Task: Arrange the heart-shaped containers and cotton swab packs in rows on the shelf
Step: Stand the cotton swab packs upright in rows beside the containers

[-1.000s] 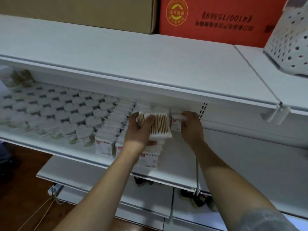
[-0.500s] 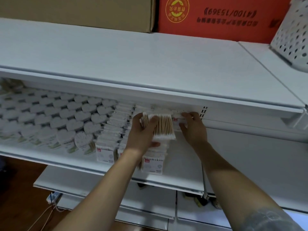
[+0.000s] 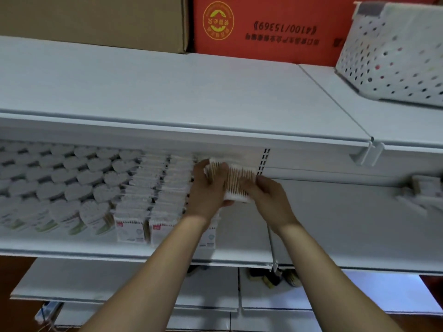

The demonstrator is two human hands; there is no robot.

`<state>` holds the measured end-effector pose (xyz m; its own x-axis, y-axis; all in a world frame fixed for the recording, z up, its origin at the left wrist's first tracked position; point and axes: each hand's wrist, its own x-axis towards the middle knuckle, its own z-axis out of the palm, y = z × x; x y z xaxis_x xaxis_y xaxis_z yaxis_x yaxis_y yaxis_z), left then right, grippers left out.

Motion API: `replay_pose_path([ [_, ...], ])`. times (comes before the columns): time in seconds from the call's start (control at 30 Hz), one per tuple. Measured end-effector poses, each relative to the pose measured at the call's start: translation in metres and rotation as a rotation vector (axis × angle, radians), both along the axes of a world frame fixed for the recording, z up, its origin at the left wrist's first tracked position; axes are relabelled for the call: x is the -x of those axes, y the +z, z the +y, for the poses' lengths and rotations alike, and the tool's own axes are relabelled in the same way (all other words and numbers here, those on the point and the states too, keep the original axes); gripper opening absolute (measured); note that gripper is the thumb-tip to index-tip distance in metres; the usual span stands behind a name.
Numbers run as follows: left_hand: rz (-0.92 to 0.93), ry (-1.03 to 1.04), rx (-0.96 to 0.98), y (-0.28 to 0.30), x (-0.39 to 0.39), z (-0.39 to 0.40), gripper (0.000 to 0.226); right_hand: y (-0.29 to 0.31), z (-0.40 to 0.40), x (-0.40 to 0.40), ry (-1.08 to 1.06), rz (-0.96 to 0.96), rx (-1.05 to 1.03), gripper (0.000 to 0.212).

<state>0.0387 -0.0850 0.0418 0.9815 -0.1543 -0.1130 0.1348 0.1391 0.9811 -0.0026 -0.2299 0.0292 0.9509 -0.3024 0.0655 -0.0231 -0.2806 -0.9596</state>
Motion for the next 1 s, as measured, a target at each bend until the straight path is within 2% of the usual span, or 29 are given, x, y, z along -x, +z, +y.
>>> replay_pose_path([
  [0.07,0.003,0.007,0.008,-0.004,-0.001,-0.002,0.037,0.001,-0.009,0.006,-0.163,-0.035,-0.256,0.02],
  [0.1,0.0,0.009,-0.003,-0.006,-0.001,-0.002,0.037,0.002,-0.015,0.009,-0.266,-0.07,-0.267,0.019],
  [0.2,0.01,-0.006,-0.022,-0.006,0.003,-0.009,0.038,0.002,-0.023,0.016,-0.498,-0.148,0.142,0.029],
  [0.3,0.035,-0.037,0.016,0.001,0.013,-0.023,0.039,-0.002,0.0,0.024,-0.343,-0.279,0.433,0.029],
  [0.37,0.063,-0.042,0.083,0.005,0.017,-0.028,0.039,-0.015,0.008,0.031,-0.212,-0.37,0.498,0.038],
  [0.5,0.058,-0.037,0.12,0.01,0.021,-0.027,0.059,-0.018,-0.006,0.038,-0.132,-0.288,0.284,0.035],
  [0.6,0.082,-0.038,0.121,0.014,0.024,-0.031,0.079,-0.009,-0.016,0.041,-0.078,-0.264,0.26,0.029],
  [0.73,0.043,-0.011,0.033,0.009,0.028,-0.035,0.071,-0.003,-0.025,0.042,-0.073,-0.185,0.231,0.045],
  [0.83,0.037,0.025,0.038,0.003,0.029,-0.034,0.07,-0.006,-0.031,0.037,-0.036,-0.175,0.156,0.052],
  [0.93,0.019,-0.009,-0.026,0.004,0.029,-0.029,0.063,-0.003,-0.046,0.033,0.144,-0.117,0.127,0.065],
  [1.0,-0.029,-0.005,-0.108,0.006,0.03,-0.026,0.048,0.004,-0.056,0.028,0.298,-0.08,0.171,0.067],
])
